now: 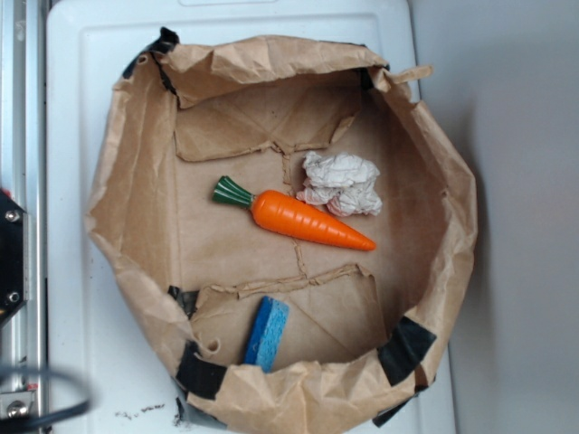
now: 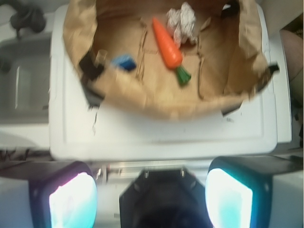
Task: Grab the white paper.
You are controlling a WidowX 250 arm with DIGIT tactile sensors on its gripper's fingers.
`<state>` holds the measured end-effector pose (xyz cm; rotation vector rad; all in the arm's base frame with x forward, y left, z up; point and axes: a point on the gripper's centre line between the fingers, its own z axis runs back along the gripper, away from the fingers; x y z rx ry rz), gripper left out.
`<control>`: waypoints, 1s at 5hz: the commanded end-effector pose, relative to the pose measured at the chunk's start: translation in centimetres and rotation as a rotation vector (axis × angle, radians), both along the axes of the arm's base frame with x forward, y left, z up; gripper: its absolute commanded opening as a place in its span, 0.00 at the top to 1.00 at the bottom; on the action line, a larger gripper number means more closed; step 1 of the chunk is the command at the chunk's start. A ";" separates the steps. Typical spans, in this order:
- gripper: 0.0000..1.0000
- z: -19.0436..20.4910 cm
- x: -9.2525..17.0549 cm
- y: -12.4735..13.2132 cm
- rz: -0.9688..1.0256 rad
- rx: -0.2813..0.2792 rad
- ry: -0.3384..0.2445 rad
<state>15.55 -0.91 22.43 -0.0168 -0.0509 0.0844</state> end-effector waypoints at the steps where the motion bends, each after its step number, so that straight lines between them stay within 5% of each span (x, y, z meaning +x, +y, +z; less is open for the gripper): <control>1: 0.00 -0.7 9.9 1.7 -0.048 0.019 -0.107; 2: 0.00 -2.4 14.9 1.1 -0.143 0.000 -0.095; 5: 0.00 -2.4 14.9 1.1 -0.143 0.000 -0.095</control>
